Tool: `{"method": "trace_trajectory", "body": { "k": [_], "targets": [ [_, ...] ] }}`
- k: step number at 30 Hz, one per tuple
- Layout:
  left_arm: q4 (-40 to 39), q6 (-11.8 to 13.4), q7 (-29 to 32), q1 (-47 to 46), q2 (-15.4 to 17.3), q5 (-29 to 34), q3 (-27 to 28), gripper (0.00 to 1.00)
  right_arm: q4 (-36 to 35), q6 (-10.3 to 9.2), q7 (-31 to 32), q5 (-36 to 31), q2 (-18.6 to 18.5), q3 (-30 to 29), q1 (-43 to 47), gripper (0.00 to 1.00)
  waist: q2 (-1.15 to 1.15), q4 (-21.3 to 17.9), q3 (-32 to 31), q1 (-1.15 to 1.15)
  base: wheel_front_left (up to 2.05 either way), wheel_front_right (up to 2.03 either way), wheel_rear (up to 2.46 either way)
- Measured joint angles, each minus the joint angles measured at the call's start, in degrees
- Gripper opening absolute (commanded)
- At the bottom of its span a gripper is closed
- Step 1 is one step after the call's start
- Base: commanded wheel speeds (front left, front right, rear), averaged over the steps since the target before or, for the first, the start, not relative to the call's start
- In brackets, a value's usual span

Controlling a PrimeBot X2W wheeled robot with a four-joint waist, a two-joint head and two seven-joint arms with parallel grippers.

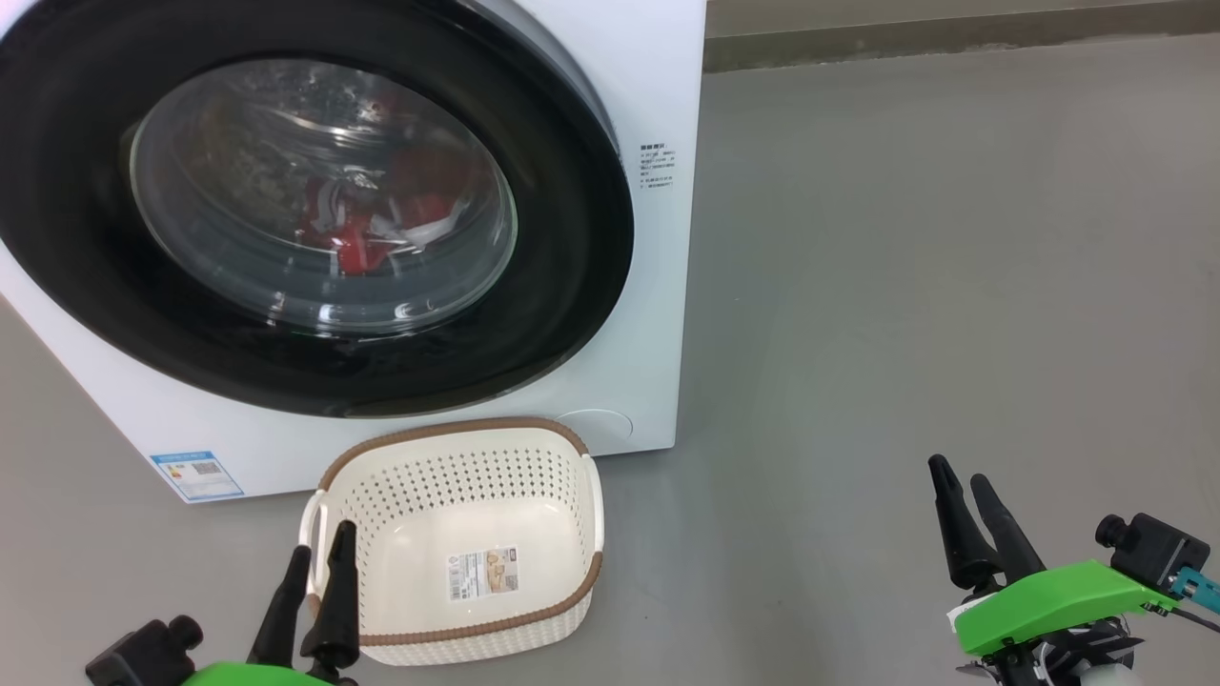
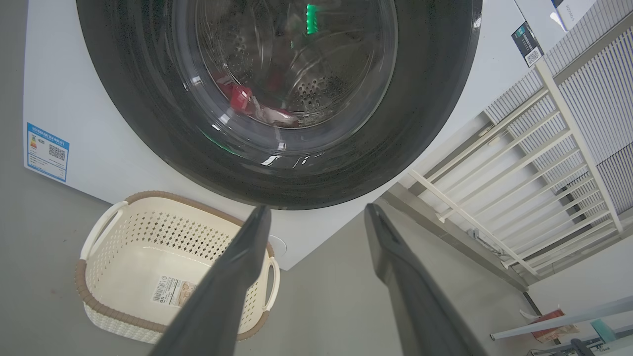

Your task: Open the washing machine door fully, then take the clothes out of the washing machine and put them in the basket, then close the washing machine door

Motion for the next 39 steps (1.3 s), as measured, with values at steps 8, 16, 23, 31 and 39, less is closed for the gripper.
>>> {"method": "trace_trajectory", "body": {
  "k": [8, 16, 23, 31, 39],
  "targets": [
    [-0.2, 0.4, -1.3, -0.2, 0.0, 6.1, -0.1, 1.0, 0.0, 0.01, -1.3, -5.7, 0.0, 0.3, -1.2, 1.0, 0.0, -0.3, -0.2, 0.0, 0.0, 0.0, 0.0],
    [-0.7, 0.4, -2.6, -0.2, 0.0, 11.9, -0.5, 1.0, 0.0, 0.01, -2.8, -10.5, 0.0, 1.8, -1.2, 1.0, 0.0, -0.6, -0.2, 0.0, 0.0, 0.0, 0.0],
    [-1.0, 0.4, -3.7, -0.8, 0.1, 17.2, -0.9, 1.0, 0.0, 0.01, -3.9, -15.0, -0.2, 2.7, -2.1, 1.0, 0.0, -0.9, -0.4, 0.0, 0.0, 0.0, 0.0],
    [-1.3, 0.6, -5.1, -1.1, 0.2, 22.1, -1.0, 1.0, 0.0, 0.01, -5.2, -20.3, -0.6, 3.4, -2.1, 1.0, 0.0, -1.4, -0.5, 0.0, 0.0, 0.0, 0.0],
    [-1.1, 1.3, -6.4, -1.2, 0.4, 25.9, -1.0, 1.0, 0.0, 0.01, -6.4, -26.0, -1.0, 4.0, -2.7, 1.0, 0.0, -1.6, -0.6, 0.0, 0.0, 0.0, 0.0]
  ]
}}
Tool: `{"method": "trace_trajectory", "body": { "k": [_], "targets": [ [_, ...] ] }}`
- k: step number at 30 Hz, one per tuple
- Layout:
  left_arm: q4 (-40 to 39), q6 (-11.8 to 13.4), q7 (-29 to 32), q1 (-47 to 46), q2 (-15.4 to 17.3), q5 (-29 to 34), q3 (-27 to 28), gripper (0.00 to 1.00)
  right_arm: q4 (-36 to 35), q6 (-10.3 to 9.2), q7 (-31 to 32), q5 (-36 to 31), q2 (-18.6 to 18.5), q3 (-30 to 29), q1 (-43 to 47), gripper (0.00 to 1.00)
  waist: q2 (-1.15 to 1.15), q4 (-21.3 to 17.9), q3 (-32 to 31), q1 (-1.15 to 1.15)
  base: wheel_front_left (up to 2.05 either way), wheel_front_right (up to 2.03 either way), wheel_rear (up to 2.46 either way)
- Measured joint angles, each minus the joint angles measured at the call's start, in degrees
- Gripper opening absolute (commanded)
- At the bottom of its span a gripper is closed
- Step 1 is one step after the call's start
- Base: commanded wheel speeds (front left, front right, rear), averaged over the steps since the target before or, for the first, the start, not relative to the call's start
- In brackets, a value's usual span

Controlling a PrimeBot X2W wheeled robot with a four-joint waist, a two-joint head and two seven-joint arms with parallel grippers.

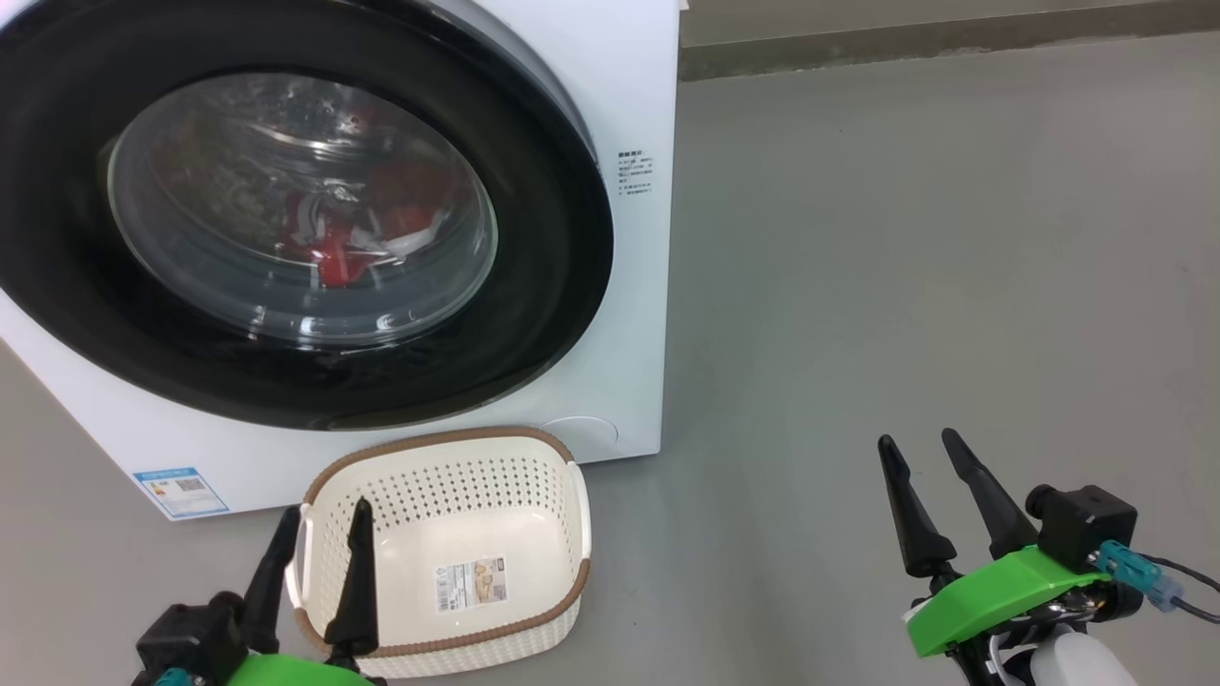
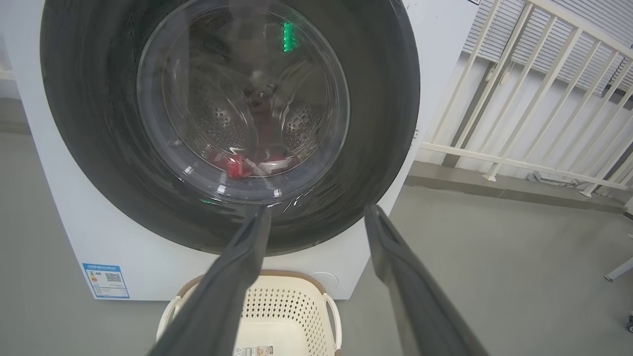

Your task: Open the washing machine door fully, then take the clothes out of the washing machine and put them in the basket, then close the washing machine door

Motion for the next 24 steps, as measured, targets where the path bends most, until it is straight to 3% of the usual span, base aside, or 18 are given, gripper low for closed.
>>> {"method": "trace_trajectory", "body": {
  "k": [14, 24],
  "targets": [
    [0.0, 0.4, -2.5, -0.2, 0.1, 9.7, -0.2, 1.0, 0.0, 0.0, -2.5, -9.6, -0.3, 1.7, -0.6, 1.0, 0.0, -0.7, -0.6, 0.0, 0.0, 0.0, 0.0],
    [0.0, 1.6, -3.0, -0.2, 0.2, 12.0, -1.3, 1.0, 0.2, 0.0, -3.2, -12.3, -0.4, 2.1, -0.6, 1.0, 0.0, -0.8, -0.8, 0.0, 0.0, 0.0, 0.0]
  ]
}}
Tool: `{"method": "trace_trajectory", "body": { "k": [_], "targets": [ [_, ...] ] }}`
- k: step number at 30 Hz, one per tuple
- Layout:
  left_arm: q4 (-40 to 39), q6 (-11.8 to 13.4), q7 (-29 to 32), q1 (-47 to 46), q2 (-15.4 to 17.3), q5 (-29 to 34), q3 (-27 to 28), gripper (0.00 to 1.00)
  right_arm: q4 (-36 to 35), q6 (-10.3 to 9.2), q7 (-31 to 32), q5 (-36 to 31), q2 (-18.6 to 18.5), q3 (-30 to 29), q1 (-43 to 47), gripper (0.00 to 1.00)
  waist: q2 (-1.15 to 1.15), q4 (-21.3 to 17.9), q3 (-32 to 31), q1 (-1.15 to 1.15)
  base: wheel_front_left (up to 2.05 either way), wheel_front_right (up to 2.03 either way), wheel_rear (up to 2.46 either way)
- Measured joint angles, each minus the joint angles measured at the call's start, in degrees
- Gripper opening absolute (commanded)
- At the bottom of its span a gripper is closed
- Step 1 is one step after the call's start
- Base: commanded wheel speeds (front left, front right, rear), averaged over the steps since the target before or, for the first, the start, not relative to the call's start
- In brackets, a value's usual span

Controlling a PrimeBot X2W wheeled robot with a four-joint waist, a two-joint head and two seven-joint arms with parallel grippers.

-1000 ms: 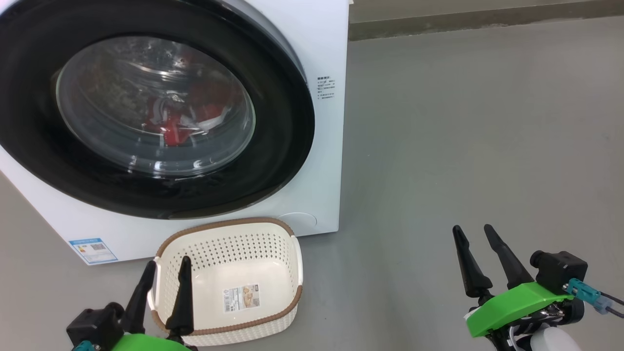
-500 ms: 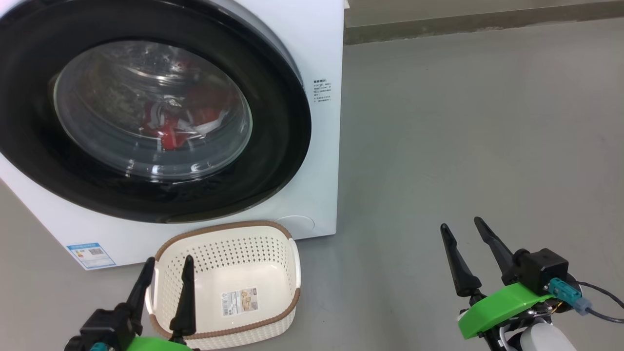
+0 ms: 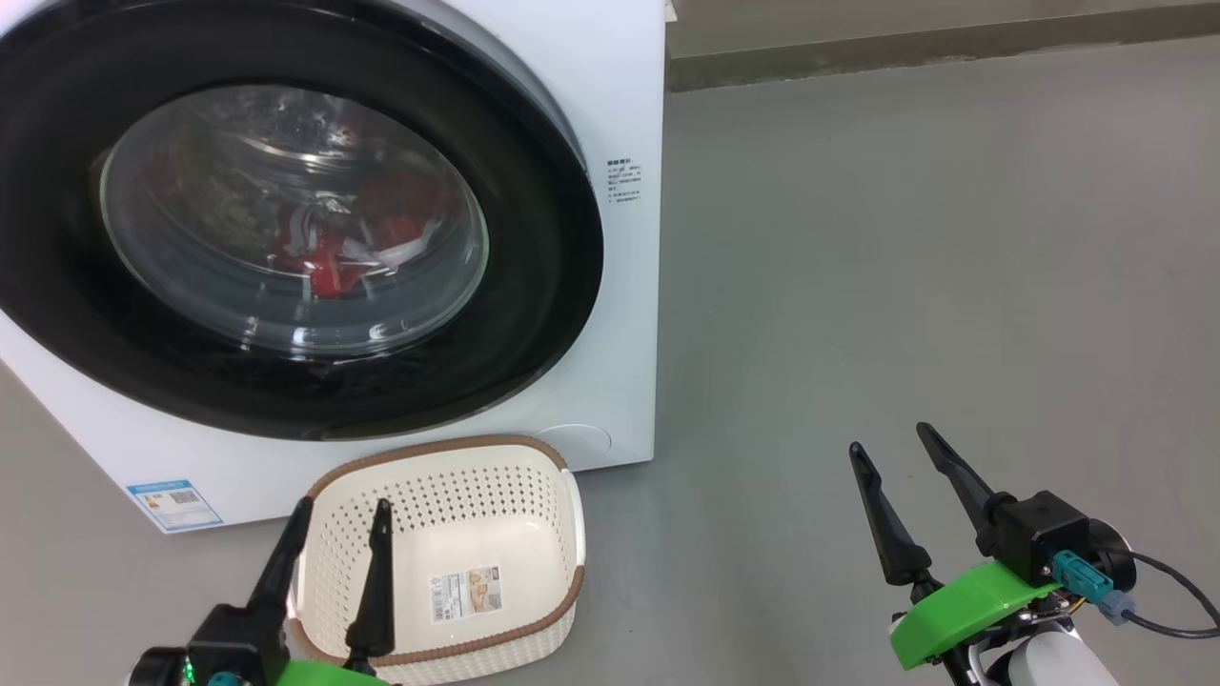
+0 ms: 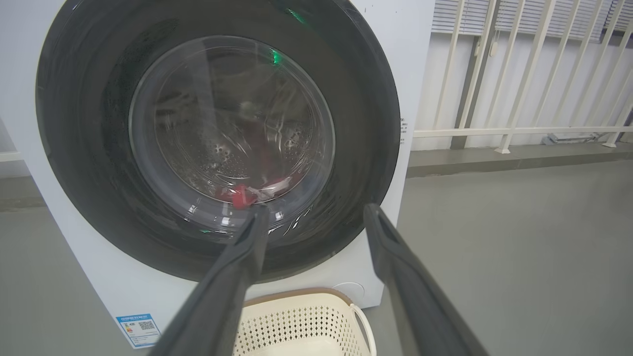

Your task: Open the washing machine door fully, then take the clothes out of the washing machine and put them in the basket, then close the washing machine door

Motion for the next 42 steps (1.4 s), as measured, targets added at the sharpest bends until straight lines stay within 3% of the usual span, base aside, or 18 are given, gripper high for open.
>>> {"method": "trace_trajectory", "body": {
  "k": [15, 16, 17, 19, 21, 26, 32, 37, 42],
  "targets": [
    [0.8, 0.4, 0.0, 0.0, 0.0, -0.1, -0.2, 1.0, -0.1, 0.0, 0.0, 0.0, 0.0, -0.2, 0.0, 1.0, 0.0, 0.3, 0.4, 0.0, 0.0, 0.0, 0.0],
    [0.8, 0.4, 0.0, 0.0, 0.0, -0.1, -0.2, 1.0, -0.1, 0.0, 0.0, 0.1, 0.0, -0.2, 0.0, 0.78, 0.0, 0.4, 0.6, 0.0, 0.0, 0.0, 0.0],
    [0.8, 0.4, 0.0, 0.0, 0.0, -0.1, -0.2, 1.0, -0.1, 0.0, -0.1, 0.2, 0.0, -0.2, 0.0, 0.49, 0.0, 0.5, 0.7, 0.0, 0.0, 0.0, 0.0],
    [0.7, 0.4, 0.0, 0.0, 0.0, -0.1, -0.3, 1.0, -0.1, 0.0, -0.1, 0.5, 0.0, -0.3, -0.1, 0.33, 0.0, 0.7, 1.0, 0.0, 0.0, 0.0, 0.0],
    [0.0, 0.5, 0.0, 0.0, 0.0, -0.1, -0.7, 1.0, 0.1, 0.0, -0.1, 0.7, 0.0, -0.3, -0.6, 0.0, 0.0, 0.9, 1.4, 0.0, 0.0, 0.0, 0.0],
    [-1.2, 1.0, 0.0, -0.5, 0.0, -0.3, -1.6, 1.0, 1.1, 0.0, -0.1, 6.5, 0.0, -1.2, -2.8, 0.0, 0.0, 1.7, 2.6, 0.0, 0.0, 0.0, 0.0],
    [-2.8, 1.0, 0.0, -3.0, 0.0, -0.4, -2.5, 1.0, 3.0, 0.0, -0.1, 19.1, 0.2, -2.6, -6.7, 0.0, 0.0, 2.8, 5.3, 0.0, 0.0, 0.0, 0.0],
    [-3.5, 1.0, 0.0, -5.1, 0.0, -0.4, -3.5, 1.0, 7.3, 0.0, -0.2, 29.1, -0.2, -1.3, -13.3, 0.0, 0.0, 3.9, 8.5, 0.0, 0.0, 0.0, 0.0],
    [-4.3, 1.0, -0.2, -7.1, 0.0, -0.4, -3.9, 1.0, 10.4, 0.0, 3.5, 40.5, -1.8, -0.2, -21.9, 0.0, 0.0, 4.9, 12.3, 0.0, 0.0, 0.0, 0.0]
  ]
}}
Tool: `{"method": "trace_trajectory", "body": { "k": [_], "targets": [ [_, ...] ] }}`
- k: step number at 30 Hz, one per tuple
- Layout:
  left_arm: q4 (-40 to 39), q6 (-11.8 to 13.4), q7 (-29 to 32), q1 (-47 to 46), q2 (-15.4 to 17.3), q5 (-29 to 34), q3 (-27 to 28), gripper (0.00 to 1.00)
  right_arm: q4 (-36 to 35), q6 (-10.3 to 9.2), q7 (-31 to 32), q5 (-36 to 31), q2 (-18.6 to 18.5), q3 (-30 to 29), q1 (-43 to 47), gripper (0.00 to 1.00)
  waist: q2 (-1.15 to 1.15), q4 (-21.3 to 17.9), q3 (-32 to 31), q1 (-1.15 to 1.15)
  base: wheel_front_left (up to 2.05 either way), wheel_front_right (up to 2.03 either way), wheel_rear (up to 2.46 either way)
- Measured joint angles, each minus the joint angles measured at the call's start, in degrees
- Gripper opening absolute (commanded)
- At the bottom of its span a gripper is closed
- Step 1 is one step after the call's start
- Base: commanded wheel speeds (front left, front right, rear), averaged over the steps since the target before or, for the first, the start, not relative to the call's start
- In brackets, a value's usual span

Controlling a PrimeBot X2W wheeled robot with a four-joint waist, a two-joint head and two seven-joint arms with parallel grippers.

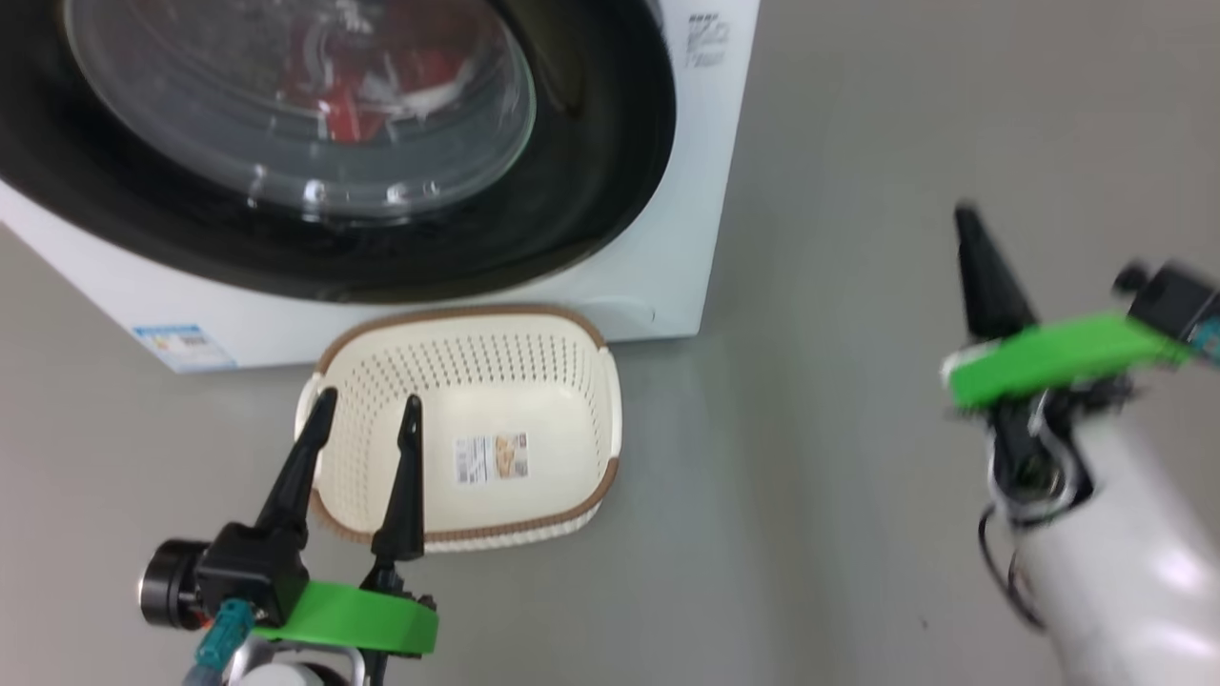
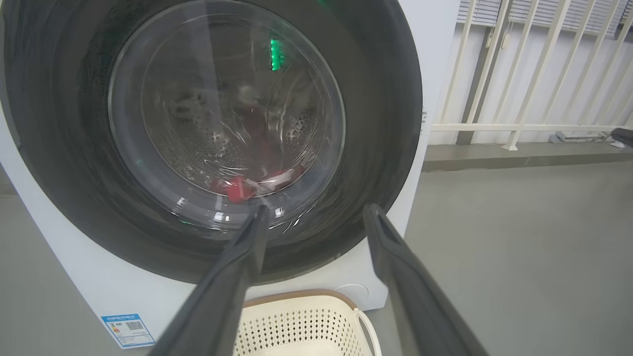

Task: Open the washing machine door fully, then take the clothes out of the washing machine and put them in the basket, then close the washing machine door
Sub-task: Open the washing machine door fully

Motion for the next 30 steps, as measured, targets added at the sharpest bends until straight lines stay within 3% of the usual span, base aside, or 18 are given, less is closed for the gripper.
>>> {"method": "trace_trajectory", "body": {
  "k": [8, 18, 30],
  "targets": [
    [-0.8, 1.0, 0.0, -3.4, 0.0, -0.1, -1.9, 1.0, 0.7, -0.01, 7.2, 15.0, -2.3, 1.5, -11.7, 0.0, 0.0, 2.1, 6.0, 0.0, 0.0, 0.0, 0.0],
    [-2.0, 1.0, 0.0, -6.1, -0.1, -0.3, -3.9, 1.0, 4.1, -0.01, 21.4, 29.9, -2.9, 2.1, -22.1, 0.0, 0.0, 5.3, 11.2, 0.0, 0.0, 0.0, 0.0],
    [-3.0, 1.0, -0.1, -7.9, -0.1, -0.5, -5.9, 1.0, 10.3, -0.01, 32.4, 37.7, -2.9, 1.3, -32.4, 0.0, 0.0, 8.4, 14.8, 0.0, 0.0, 0.0, 0.0]
  ]
}}
